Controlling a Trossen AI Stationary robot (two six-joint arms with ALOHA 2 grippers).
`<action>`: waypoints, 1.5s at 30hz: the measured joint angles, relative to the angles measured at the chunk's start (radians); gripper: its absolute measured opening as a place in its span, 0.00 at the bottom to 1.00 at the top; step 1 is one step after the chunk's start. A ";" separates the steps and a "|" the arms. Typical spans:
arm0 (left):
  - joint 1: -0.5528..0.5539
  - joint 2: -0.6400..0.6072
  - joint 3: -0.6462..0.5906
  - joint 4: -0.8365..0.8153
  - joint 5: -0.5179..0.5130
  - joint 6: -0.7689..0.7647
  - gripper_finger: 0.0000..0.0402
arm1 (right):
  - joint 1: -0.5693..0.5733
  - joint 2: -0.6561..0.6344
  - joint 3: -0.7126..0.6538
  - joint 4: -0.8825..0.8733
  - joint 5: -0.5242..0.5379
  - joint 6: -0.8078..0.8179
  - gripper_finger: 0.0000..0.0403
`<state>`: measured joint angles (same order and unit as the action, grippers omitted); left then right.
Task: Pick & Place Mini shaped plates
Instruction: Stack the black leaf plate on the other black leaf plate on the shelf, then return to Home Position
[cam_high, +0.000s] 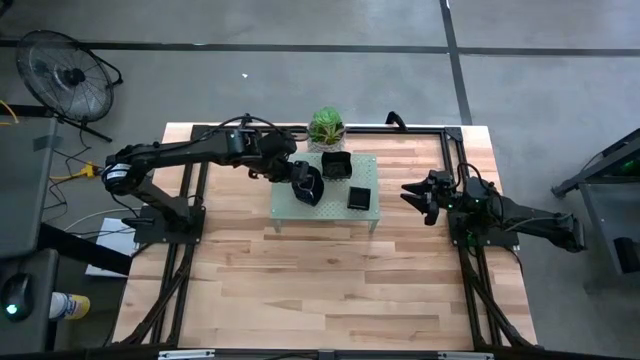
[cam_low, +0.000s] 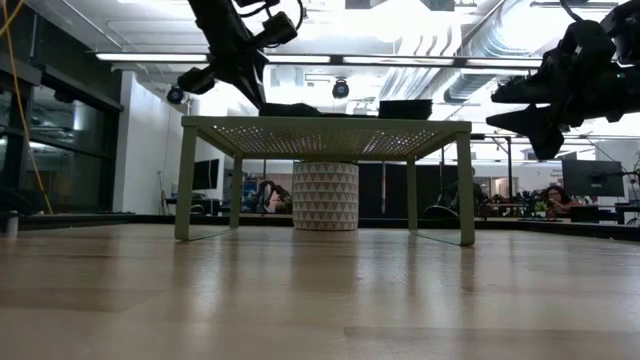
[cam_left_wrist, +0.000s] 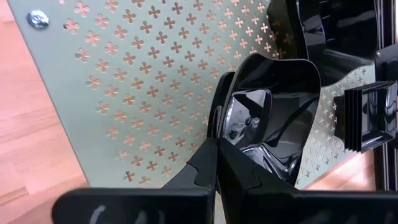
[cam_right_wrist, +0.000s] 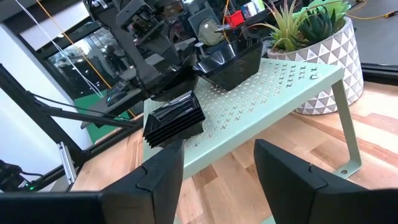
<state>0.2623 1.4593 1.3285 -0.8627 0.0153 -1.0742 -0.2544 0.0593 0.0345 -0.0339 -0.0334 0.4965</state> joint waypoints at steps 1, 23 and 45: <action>0.000 0.000 0.000 0.000 0.005 -0.002 0.00 | 0.000 0.000 0.000 0.000 0.000 0.000 0.47; 0.000 0.000 0.000 0.000 0.032 -0.025 0.11 | 0.000 0.000 0.000 0.000 0.000 0.000 0.47; -0.127 -0.149 0.000 0.039 -0.147 0.198 0.18 | 0.000 0.000 0.000 0.000 0.000 0.000 0.47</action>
<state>0.1348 1.3105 1.3285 -0.8239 -0.1322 -0.8762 -0.2544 0.0593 0.0345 -0.0341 -0.0334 0.4969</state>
